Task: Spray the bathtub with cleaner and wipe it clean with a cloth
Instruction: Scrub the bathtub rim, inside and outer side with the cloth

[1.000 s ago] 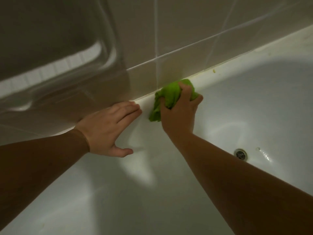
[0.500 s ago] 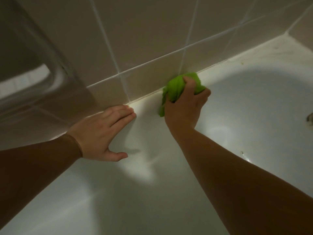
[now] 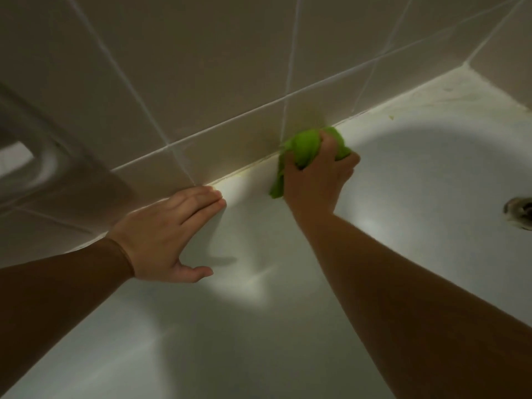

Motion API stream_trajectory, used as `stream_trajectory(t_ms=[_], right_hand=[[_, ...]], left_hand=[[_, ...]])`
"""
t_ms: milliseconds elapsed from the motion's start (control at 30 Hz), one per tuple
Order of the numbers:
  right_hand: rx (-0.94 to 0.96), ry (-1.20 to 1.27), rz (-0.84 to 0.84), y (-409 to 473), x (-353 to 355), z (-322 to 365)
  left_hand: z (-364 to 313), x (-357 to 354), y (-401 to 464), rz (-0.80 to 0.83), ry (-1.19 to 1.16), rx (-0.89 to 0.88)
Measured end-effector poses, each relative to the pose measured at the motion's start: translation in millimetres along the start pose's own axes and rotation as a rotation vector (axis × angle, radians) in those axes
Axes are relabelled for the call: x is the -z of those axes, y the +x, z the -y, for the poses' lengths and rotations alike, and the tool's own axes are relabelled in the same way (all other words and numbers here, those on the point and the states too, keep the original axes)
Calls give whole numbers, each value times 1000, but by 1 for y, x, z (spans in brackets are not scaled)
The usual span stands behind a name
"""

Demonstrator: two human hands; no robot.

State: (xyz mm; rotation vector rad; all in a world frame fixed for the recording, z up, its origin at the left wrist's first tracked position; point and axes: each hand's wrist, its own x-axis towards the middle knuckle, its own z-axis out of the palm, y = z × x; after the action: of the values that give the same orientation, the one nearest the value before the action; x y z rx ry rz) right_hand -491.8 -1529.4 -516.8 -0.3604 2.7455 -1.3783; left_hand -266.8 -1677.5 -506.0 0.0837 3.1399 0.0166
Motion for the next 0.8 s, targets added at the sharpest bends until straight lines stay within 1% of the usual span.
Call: stream_trajectory(t_ms=[67, 133, 200, 267, 333, 367, 400, 500, 567, 633, 733, 800], right_hand=[[-63, 9, -80, 16, 4, -1], [-46, 0, -45, 8, 1, 2], [63, -27, 80, -20, -6, 3], [226, -62, 192, -47, -11, 0], [322, -72, 222, -46, -9, -7], [301, -55, 206, -35, -5, -10], [237, -35, 171, -21, -1, -13], [-23, 30, -3, 24, 7, -12], [-86, 20, -55, 28, 6, -5], [-21, -15, 15, 9, 1, -2], [207, -13, 178, -20, 1, -10], [280, -48, 187, -8, 6, -19]], left_hand=[[-1, -1, 3, -2, 8, -1], [-2, 0, 7, -8, 2, -6], [-2, -1, 11, -12, -1, -12], [-3, -1, 14, -9, -5, -6], [-4, -1, 16, -13, -4, -4], [-4, -1, 18, -16, -2, -8], [-4, -1, 19, -17, 2, -11], [-5, -2, 22, -15, 2, -6], [-5, -2, 24, -17, -4, -8], [-5, -2, 26, -23, -8, -14], [-6, -2, 28, -18, -4, -14], [-7, -1, 30, -3, 0, -20]])
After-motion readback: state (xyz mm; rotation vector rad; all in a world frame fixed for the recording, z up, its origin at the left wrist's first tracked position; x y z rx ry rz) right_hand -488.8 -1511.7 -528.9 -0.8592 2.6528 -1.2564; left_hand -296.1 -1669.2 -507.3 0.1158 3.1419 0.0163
